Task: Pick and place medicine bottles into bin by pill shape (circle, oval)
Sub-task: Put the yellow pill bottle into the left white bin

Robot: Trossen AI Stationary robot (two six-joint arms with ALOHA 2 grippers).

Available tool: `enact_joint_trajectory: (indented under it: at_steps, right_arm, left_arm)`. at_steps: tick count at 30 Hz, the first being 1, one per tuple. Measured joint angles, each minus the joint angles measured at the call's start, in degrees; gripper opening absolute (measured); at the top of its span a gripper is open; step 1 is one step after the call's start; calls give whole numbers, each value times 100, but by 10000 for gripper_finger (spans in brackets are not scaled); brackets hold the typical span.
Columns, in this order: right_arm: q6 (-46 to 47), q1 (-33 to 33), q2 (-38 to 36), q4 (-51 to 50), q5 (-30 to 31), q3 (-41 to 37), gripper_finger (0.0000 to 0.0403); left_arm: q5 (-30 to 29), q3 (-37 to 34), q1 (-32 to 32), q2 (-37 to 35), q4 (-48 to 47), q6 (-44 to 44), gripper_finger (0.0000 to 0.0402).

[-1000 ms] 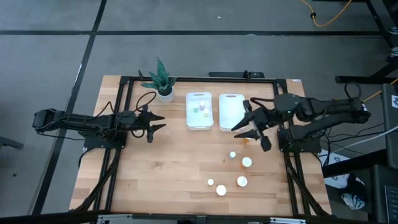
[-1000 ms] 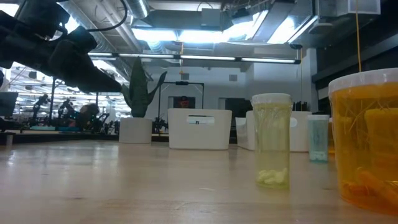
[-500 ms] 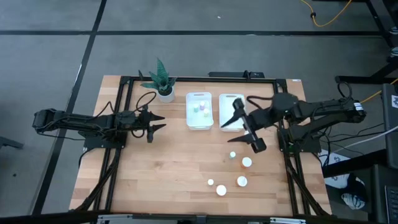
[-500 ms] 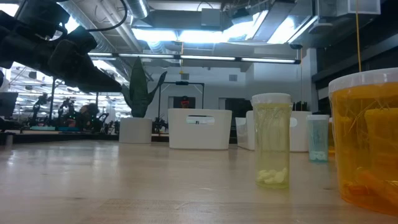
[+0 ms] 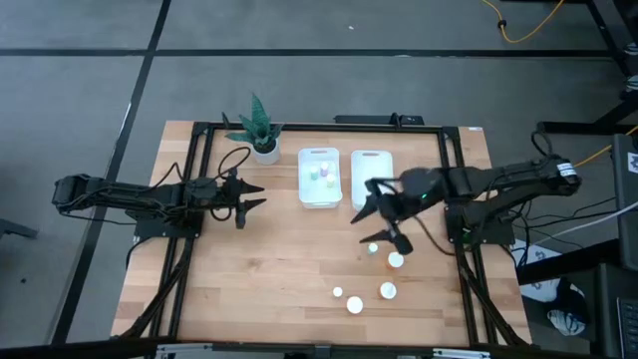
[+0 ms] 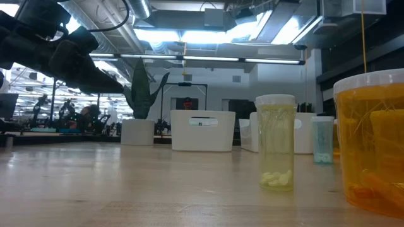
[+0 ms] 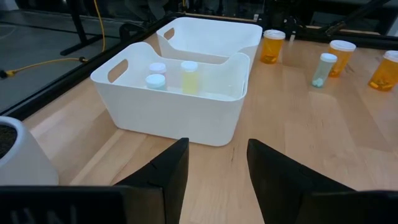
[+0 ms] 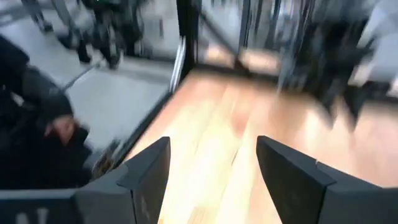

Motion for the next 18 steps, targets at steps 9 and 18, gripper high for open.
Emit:
enact_joint_trajectory:
  at_steps: [9,18]
  right_arm:
    - [445,518,547,-949,22,0,241]
    - [-630,1337,1303,-996,1068,0,241]
  left_arm:
    - [1,2,0,0,-3,0,155]
    - [-1,2,1,0,-1,0,155]
